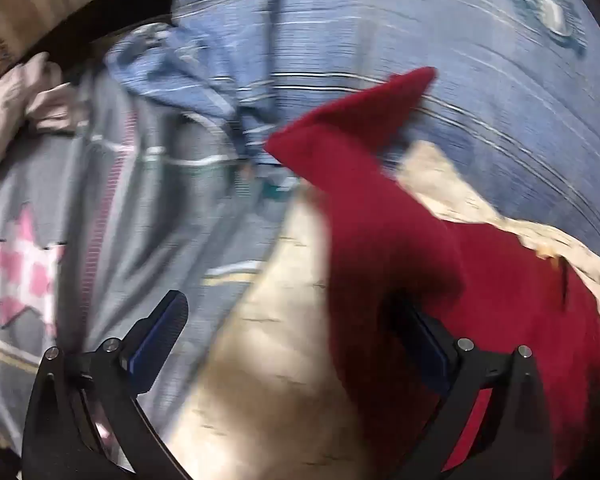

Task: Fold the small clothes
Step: 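Grasp the sweater sleeve with the left gripper and lift it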

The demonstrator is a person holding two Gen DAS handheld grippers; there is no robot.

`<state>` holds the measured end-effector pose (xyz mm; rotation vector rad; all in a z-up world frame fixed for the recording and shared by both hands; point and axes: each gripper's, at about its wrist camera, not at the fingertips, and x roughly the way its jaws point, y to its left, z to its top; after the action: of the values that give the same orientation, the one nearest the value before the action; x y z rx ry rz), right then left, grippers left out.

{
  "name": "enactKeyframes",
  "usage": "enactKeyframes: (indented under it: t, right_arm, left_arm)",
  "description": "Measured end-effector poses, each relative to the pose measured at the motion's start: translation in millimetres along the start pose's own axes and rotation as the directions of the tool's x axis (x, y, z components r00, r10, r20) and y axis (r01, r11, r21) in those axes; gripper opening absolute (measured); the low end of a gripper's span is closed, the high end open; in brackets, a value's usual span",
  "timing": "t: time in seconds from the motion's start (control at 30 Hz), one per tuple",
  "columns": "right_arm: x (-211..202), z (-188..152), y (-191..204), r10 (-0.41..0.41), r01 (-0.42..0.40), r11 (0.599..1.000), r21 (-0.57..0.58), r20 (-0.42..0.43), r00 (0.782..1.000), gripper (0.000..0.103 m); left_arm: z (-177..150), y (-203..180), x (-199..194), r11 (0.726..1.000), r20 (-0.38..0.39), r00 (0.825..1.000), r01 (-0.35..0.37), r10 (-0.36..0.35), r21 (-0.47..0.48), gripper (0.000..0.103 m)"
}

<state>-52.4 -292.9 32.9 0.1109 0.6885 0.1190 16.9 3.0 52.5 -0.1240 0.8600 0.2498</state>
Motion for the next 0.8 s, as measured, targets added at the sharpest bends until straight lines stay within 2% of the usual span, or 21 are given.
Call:
enactKeyframes:
  t: [0.07,0.13,0.23,0.27,0.43,0.63,0.8]
  right_arm:
    - [3.8,0.4,-1.6,0.008,-0.008,1.000,0.001,-0.015,1.000,0.100]
    - [6.0,0.1,-3.8,0.018,-0.018,1.000,-0.001,-0.023,1.000,0.100]
    - [0.0,-2.9,2.0,0.014,-0.014,1.000,-0.011,-0.016,1.000,0.100]
    - [2.3,-0.3,1.5,0.004,-0.003,0.999,-0.034,0.027,1.000,0.100]
    - [-0.9,2.1,4.4,-0.010,0.014,0.998,-0.065,0.058,0.998,0.100]
    - [1.5,-0.7,5.7,-0.002,0.005,0.997,-0.077,0.041,0.999,0.100]
    - [5.6,-0.3,-4.4,0.033,-0.033,0.999,-0.032,0.002,0.999,0.100]
  left_arm:
    - [0.3,8.7,-2.9,0.997,0.019,0.997,-0.071,0.071,-0.007,0.101]
    - [-0.4,13.9,-4.7,0.996,0.027,0.995,-0.093,0.093,-0.020,0.101]
    - [-1.4,18.3,-6.7,0.998,0.017,0.999,-0.039,0.040,-0.056,0.101]
    - [-1.7,18.9,-9.1,0.998,0.020,0.999,-0.025,0.026,-0.064,0.101]
    - [3.8,29.2,-18.7,0.992,0.050,0.998,0.037,-0.031,-0.117,0.101]
    - [16.9,54.7,-5.4,0.963,-0.014,0.987,0.153,-0.160,-0.223,0.101]
    - [46.4,65.6,10.2,0.930,0.008,0.970,0.236,-0.244,-0.281,0.101]
